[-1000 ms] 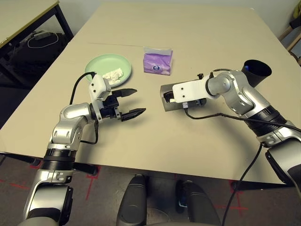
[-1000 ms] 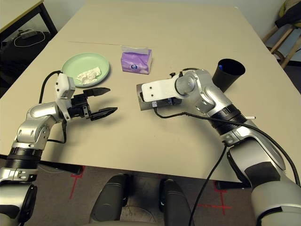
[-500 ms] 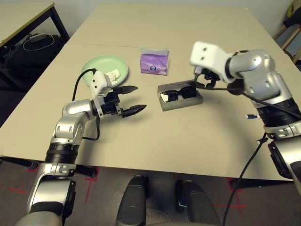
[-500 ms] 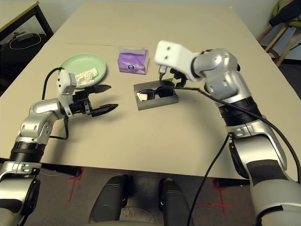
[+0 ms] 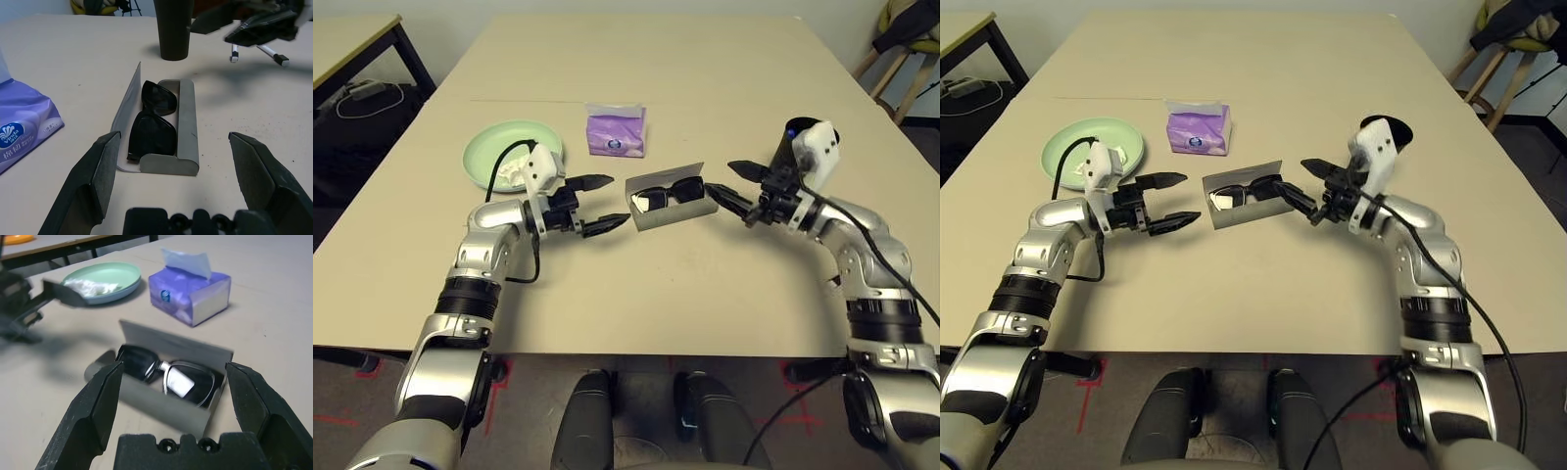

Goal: Organize and tidy the items on the table.

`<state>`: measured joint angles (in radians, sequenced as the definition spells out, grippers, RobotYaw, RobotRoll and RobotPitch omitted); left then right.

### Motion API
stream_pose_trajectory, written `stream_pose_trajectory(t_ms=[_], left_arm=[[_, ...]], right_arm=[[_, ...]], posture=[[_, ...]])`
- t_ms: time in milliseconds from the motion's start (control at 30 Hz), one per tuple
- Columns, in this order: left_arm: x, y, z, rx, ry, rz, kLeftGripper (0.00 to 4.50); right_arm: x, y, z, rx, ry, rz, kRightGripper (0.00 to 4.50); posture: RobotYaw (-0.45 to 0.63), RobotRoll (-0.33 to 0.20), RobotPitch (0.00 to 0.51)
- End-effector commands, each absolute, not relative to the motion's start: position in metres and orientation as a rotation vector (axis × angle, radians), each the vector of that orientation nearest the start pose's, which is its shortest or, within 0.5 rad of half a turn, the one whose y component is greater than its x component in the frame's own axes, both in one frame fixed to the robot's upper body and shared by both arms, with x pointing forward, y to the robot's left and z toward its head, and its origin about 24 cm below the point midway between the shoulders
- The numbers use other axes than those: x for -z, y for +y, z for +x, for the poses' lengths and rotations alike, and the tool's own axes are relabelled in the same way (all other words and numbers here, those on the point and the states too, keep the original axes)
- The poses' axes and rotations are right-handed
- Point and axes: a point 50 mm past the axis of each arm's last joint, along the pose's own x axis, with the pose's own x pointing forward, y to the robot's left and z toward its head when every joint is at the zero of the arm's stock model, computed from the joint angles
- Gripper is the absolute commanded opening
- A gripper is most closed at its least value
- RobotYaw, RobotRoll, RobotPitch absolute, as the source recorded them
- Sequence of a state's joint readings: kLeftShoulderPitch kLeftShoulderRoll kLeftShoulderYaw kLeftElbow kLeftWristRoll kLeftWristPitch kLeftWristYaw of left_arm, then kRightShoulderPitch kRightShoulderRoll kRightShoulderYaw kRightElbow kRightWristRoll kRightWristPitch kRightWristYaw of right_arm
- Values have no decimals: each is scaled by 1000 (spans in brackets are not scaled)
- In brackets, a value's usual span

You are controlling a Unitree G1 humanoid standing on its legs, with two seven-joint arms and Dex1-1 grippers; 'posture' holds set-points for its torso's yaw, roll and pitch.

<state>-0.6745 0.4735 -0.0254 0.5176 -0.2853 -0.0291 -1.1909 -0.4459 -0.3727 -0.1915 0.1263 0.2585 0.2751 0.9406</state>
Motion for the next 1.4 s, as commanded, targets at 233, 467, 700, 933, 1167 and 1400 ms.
stream_pose_trajectory(t_ms=[233, 467, 700, 933, 1167, 1400], left_arm=[[-139, 184, 340, 1119, -62, 260, 4500], [-136, 189, 341, 1087, -59, 251, 4500], [-133, 194, 346, 1068, -56, 266, 4500], [-128, 197, 350, 1054, -60, 246, 3085], [-128, 196, 356, 1052, -46, 232, 403], [-132, 185, 377, 888, -10, 251, 48]], right_arm=[[-121, -218, 303, -857, -122, -148, 4468], [-109, -230, 302, -893, -134, -220, 4468], [-102, -229, 302, -886, -97, -168, 4468], [-102, -226, 300, -870, -106, -153, 4500], [-104, -223, 296, -864, -110, -152, 4500], [-106, -222, 299, -850, -107, -145, 4500]], posture=[[151, 0, 114], [161, 0, 118], [165, 0, 116], [163, 0, 114], [150, 0, 116], [137, 0, 123]])
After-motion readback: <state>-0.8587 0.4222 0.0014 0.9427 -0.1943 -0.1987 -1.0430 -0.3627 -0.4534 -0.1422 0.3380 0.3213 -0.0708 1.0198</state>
